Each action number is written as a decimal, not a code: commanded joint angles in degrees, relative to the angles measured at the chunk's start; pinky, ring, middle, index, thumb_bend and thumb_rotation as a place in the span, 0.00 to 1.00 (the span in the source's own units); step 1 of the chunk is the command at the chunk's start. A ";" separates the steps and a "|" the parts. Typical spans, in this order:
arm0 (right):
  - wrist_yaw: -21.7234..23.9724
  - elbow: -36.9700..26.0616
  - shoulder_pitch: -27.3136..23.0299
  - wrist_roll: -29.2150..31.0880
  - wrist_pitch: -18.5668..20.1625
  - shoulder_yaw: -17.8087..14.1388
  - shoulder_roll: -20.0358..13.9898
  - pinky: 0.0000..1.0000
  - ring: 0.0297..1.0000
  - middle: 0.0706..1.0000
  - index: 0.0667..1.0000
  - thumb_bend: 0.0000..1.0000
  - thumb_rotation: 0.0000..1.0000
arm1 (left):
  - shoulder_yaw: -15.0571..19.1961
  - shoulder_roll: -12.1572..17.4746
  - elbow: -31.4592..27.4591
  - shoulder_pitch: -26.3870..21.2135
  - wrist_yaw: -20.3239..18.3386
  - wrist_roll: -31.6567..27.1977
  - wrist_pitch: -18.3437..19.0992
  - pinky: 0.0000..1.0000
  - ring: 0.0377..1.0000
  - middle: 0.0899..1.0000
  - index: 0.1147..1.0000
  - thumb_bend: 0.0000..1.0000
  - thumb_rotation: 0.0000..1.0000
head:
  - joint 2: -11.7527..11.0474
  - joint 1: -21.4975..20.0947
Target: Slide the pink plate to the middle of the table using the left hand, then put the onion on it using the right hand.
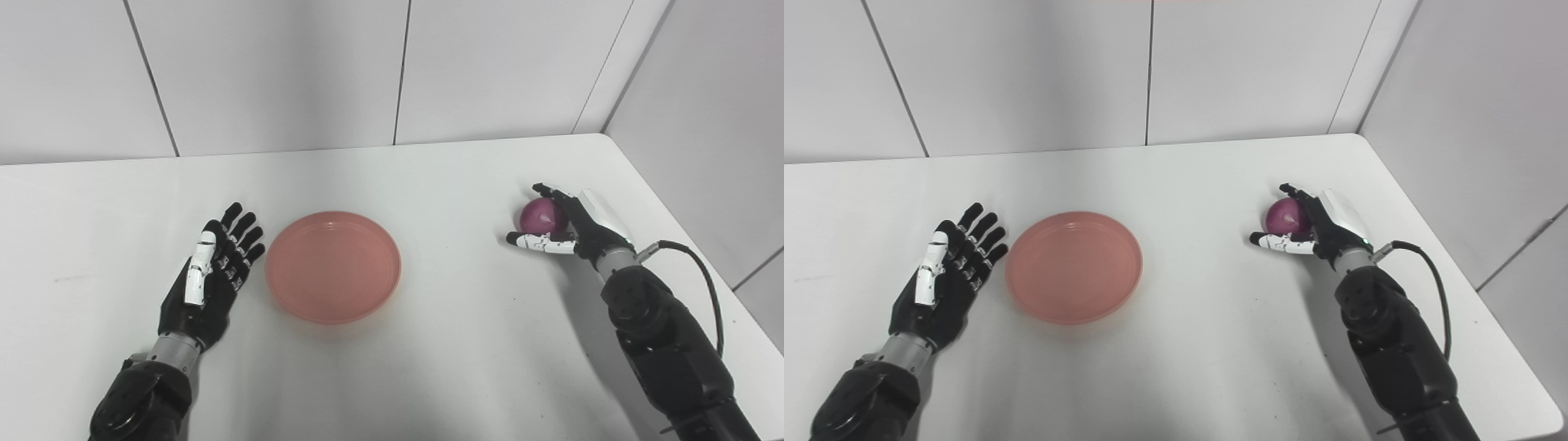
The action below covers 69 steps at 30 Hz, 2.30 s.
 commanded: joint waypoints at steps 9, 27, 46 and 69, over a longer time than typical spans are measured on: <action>-0.32 1.72 -2.24 -1.25 -0.18 -0.38 -2.40 0.79 0.86 0.89 0.90 1.00 0.46 | -0.23 0.19 -0.55 0.71 0.24 0.01 0.99 0.96 0.97 0.97 0.96 0.51 1.00 | 0.00 0.17; -0.55 2.03 -1.22 -0.24 0.81 -0.37 -2.68 0.76 0.83 0.87 0.88 1.00 0.42 | -0.38 0.25 -1.59 0.97 0.44 0.11 2.08 0.96 0.97 0.98 0.96 0.51 1.00 | 0.44 0.08; 0.02 1.31 -0.64 -1.58 0.94 0.36 -2.97 0.61 0.69 0.73 0.75 1.00 0.32 | -0.57 0.56 -1.62 0.94 0.25 0.05 2.14 0.96 0.97 0.98 0.96 0.50 1.00 | 0.53 0.27; 3.05 1.35 -0.06 -3.88 4.02 -0.86 -3.64 0.56 0.64 0.68 0.70 0.96 0.26 | -0.62 0.47 -2.34 1.18 0.51 0.09 2.61 0.95 0.97 0.98 0.96 0.51 1.00 | 0.82 0.13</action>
